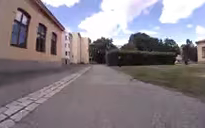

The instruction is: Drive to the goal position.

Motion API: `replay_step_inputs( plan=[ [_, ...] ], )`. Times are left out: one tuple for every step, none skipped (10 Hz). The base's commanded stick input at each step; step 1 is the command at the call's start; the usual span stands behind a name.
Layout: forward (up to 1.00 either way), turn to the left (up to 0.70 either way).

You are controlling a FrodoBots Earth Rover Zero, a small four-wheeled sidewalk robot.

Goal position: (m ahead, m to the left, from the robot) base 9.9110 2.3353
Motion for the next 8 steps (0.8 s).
replay_step_inputs(
  plan=[
    [0.85, 0.01],
    [0.85, 0.01],
    [0.85, 0.01],
    [0.85, 0.01],
    [0.85, 0.01],
    [0.85, 0.01],
    [0.85, 0.01],
    [0.85, 0.01]
  ],
)
